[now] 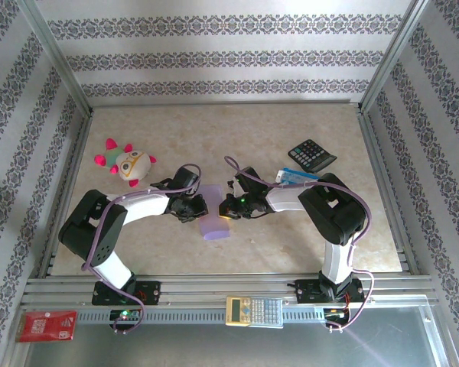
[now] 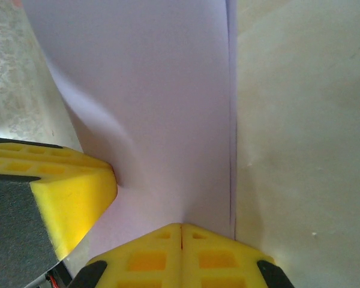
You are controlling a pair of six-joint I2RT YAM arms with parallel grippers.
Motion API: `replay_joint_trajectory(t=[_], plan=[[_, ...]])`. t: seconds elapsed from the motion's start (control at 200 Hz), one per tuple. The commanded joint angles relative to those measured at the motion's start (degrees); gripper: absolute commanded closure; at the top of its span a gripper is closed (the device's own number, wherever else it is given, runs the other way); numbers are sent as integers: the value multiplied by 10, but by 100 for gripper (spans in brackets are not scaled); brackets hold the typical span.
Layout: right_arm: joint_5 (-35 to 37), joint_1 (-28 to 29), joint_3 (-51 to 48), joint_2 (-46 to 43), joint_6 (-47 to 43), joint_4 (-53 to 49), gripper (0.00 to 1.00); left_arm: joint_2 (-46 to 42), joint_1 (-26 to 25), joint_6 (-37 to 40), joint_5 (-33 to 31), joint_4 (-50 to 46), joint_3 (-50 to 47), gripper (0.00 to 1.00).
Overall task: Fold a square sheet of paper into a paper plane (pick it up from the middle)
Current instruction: First fold in half a square sheet of paper at the center of the table.
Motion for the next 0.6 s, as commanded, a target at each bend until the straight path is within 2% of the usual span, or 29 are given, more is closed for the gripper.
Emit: replay_joint_trajectory(t=[0.0, 0.155, 0.33, 0.6], plan=[[84, 15, -31, 42, 3, -89, 100, -7, 5, -4, 3, 22, -9, 81], [85, 15, -29, 41, 3, -90, 100, -52, -7, -28, 29, 50, -17, 76], [87, 15, -29, 40, 3, -91, 100, -70, -29, -60, 43, 50, -36, 77], [90, 16, -29, 41, 1, -92, 100, -33, -35, -71, 38, 77, -90, 83]])
